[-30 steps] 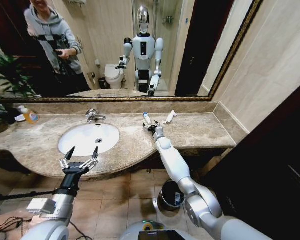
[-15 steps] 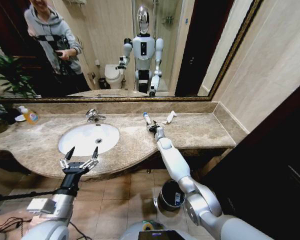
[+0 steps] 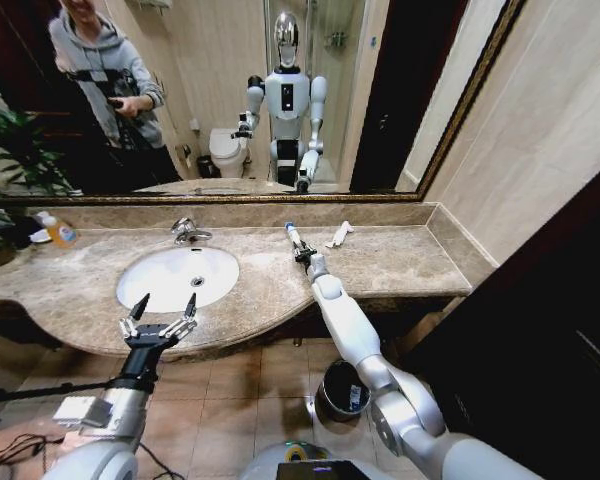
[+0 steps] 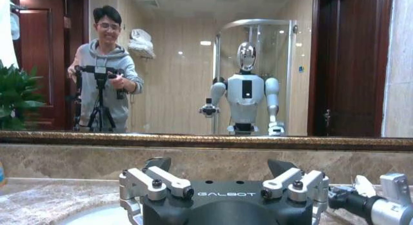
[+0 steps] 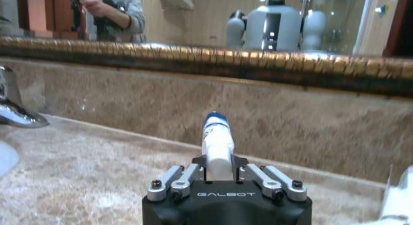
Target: Pick up the trash from the sink and place it in the trash bin.
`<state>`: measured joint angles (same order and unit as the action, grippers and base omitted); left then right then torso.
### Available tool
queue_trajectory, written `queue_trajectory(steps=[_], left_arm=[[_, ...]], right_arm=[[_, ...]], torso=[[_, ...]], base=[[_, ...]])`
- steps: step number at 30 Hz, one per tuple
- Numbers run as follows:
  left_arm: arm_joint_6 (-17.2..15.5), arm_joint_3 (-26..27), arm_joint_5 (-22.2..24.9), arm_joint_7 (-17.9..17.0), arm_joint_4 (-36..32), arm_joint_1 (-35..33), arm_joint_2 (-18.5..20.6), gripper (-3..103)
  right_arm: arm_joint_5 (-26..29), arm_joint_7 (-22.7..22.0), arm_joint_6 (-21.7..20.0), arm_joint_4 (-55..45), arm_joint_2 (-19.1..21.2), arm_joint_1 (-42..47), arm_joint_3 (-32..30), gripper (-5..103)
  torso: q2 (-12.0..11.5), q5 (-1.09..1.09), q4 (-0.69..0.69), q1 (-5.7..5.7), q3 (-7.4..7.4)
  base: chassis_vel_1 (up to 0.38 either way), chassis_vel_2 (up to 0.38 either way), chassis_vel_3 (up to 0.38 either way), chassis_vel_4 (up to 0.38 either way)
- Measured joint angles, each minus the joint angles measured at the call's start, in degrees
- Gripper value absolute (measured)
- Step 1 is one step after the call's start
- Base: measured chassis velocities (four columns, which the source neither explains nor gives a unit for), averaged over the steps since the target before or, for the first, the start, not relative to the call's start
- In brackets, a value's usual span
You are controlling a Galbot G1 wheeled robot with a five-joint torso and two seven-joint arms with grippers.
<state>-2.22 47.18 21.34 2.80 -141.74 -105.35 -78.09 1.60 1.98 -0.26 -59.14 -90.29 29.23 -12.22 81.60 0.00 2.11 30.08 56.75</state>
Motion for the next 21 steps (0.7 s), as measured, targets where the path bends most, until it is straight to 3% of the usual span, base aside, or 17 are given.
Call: queue_trajectory(steps=[7, 9, 16, 21], left_arm=[[0.00, 0.00, 0.00, 0.00, 0.00, 0.00, 0.00, 100], [0.00, 0.00, 0.00, 0.00, 0.00, 0.00, 0.00, 100], [0.00, 0.00, 0.00, 0.00, 0.00, 0.00, 0.00, 100], [0.00, 0.00, 0.00, -0.01, 0.00, 0.00, -0.01, 100]], right_arm=[[3.90, -0.67, -2.82, -8.96, 3.98, 3.03, 1.09, 23], [6.57, -1.14, -4.02, -15.15, 7.13, 6.41, 1.19, 23], [4.08, -1.63, -2.47, -28.16, 16.71, 20.42, -3.82, 23], [3.94, -1.63, -1.99, -35.03, 20.33, 28.86, -8.34, 23]], torso=[[0.00, 0.00, 0.00, 0.00, 0.00], [0.00, 0.01, 0.01, 0.00, -0.01], [0.00, 0.01, -0.01, 0.00, -0.01], [0.00, 0.02, -0.02, -0.01, -0.02]], base=[[0.000, 0.000, 0.000, 0.000], [0.000, 0.000, 0.000, 0.000], [0.000, 0.000, 0.000, 0.000], [0.000, 0.000, 0.000, 0.000]])
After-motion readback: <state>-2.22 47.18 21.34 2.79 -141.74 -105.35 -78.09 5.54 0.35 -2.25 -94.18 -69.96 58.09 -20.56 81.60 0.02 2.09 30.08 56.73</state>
